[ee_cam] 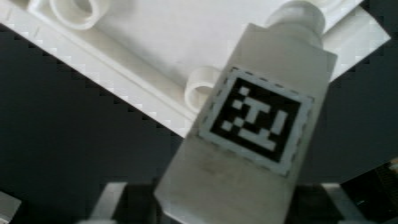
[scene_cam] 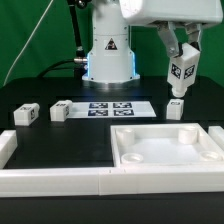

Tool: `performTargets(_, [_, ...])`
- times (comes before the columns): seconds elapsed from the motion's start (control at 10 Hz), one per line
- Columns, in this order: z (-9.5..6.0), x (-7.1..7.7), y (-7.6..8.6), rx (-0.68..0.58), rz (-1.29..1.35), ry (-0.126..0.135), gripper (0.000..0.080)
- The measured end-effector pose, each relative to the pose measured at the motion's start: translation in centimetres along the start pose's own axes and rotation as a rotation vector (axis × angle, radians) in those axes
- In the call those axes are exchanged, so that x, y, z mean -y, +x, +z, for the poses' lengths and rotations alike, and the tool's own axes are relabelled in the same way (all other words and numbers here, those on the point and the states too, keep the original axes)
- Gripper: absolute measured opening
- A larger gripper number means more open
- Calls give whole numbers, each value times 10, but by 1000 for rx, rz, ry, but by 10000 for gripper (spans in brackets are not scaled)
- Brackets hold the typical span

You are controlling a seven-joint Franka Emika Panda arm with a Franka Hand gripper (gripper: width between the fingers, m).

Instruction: Assemble one leg

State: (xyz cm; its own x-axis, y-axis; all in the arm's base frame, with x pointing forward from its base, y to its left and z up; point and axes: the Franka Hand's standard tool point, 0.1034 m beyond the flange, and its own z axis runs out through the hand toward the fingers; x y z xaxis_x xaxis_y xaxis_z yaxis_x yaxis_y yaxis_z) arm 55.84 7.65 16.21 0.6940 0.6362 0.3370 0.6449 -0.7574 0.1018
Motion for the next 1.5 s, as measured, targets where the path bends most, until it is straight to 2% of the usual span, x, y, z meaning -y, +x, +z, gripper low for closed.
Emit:
performTargets(0.1, [7, -9, -3, -25, -73, -38, 330])
performTargets(0.2, [14, -21, -8, -34, -110, -60, 330])
performTargets(0.3, [15, -34, -4, -48, -148, -84, 330])
performTargets(0.4, [18, -41, 1, -63, -181, -110, 330])
performTargets(0.5, [24, -39, 7, -59, -211, -100, 330])
performTargets(0.6, [24, -40, 7, -59, -213, -101, 330])
performTargets(0.9, [27, -50, -1, -70, -208, -127, 330])
performTargets(1.0, [32, -52, 2, -89, -202, -137, 330])
performTargets(1.1, [36, -48, 16, -96, -182, -117, 330])
performTargets(1.2, [36, -49, 26, -109, -187, -120, 330])
performTargets(1.4, [39, -50, 28, -123, -160, -128, 330])
performTargets(1.5, [40, -56, 26, -153, -162, -163, 330])
